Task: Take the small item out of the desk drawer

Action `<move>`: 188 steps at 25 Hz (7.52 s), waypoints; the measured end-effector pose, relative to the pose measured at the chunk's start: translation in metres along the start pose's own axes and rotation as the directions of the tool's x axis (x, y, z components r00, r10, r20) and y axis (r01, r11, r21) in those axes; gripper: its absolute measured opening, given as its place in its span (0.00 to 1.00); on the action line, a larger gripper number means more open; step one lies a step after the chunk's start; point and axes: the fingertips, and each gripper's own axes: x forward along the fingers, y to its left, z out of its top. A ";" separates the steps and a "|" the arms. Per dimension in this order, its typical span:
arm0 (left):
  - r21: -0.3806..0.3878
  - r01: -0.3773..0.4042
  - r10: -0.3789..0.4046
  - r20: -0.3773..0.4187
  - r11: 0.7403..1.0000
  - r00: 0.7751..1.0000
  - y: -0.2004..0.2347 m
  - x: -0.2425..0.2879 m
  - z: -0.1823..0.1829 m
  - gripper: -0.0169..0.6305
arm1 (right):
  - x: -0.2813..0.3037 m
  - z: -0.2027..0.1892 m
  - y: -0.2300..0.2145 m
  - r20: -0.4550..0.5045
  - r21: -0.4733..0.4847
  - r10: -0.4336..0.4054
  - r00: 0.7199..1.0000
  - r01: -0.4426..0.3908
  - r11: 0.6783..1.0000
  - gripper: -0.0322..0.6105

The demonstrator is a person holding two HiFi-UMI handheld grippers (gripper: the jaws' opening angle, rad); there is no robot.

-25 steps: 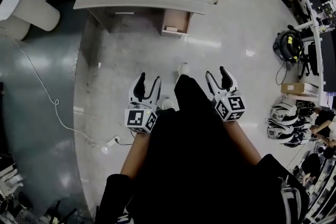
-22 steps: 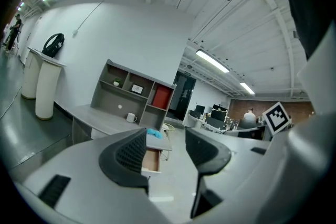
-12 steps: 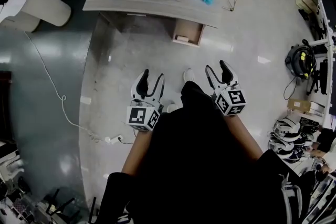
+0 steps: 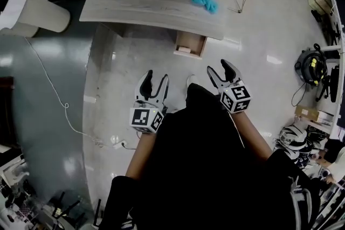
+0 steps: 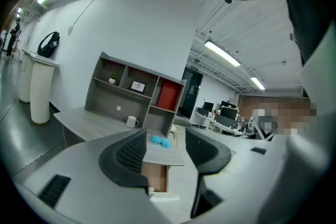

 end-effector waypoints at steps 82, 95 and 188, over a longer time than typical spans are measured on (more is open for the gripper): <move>-0.260 -0.260 0.223 -0.163 0.930 0.961 0.152 0.112 -0.141 0.35 | 0.398 -0.352 -0.087 -0.868 -0.239 0.120 0.481 -0.619 0.748 0.31; -0.307 -0.254 0.205 -0.183 0.917 0.962 0.156 0.118 -0.157 0.35 | 0.403 -0.372 -0.096 -0.904 -0.200 0.110 0.413 -0.636 0.745 0.22; 0.056 0.428 -0.427 -0.028 0.902 0.904 0.003 0.202 0.069 0.35 | 0.058 0.149 -0.054 0.179 -0.095 -0.170 0.969 0.190 0.977 0.23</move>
